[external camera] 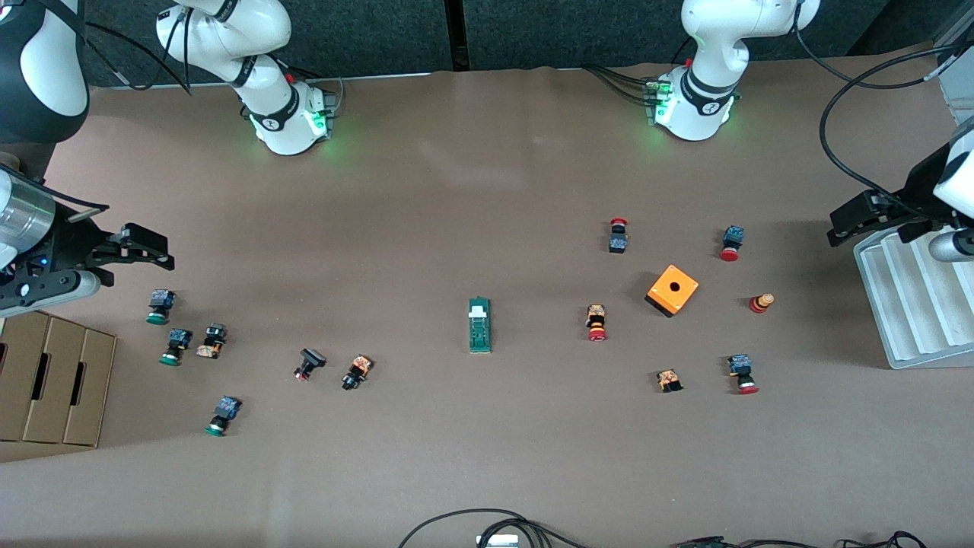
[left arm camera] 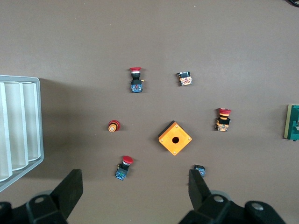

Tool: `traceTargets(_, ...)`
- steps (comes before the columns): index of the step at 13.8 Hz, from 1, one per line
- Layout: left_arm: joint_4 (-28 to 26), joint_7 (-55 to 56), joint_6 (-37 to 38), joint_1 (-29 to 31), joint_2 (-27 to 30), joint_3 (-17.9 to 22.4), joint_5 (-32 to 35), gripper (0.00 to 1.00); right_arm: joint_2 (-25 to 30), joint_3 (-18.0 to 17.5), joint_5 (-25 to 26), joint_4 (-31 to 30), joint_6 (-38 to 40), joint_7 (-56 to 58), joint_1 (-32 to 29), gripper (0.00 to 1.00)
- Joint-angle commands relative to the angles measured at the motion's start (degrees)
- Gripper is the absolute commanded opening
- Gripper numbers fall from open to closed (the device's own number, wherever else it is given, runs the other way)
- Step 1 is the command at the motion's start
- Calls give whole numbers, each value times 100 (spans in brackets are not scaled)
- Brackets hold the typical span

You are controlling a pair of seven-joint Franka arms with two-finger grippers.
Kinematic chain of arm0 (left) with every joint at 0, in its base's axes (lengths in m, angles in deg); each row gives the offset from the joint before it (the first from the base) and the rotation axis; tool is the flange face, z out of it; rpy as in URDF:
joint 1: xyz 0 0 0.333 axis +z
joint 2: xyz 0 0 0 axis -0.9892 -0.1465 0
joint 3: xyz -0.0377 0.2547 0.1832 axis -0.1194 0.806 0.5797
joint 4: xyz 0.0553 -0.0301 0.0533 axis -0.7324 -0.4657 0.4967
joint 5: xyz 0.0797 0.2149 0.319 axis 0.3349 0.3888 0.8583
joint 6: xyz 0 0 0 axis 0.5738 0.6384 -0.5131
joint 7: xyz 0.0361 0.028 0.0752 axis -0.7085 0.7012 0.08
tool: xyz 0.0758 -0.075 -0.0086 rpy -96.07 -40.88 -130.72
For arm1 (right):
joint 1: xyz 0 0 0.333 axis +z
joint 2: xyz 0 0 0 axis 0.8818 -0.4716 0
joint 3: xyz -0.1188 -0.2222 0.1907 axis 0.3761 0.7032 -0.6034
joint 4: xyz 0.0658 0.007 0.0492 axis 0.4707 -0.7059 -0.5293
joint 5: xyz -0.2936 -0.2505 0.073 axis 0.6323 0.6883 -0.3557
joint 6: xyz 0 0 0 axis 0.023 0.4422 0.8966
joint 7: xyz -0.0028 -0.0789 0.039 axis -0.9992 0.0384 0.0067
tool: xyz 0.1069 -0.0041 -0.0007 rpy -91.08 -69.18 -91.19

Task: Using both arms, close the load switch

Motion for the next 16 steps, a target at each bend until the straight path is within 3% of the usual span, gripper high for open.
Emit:
traceTargets(1,-12,43,60,10,49,-22,31,100,-47,0,86,110,-56,-30,8,100)
traceTargets(16,-12,61,51,-8,40,-39,31,100,-205,-9,34,57,5,268,25,99)
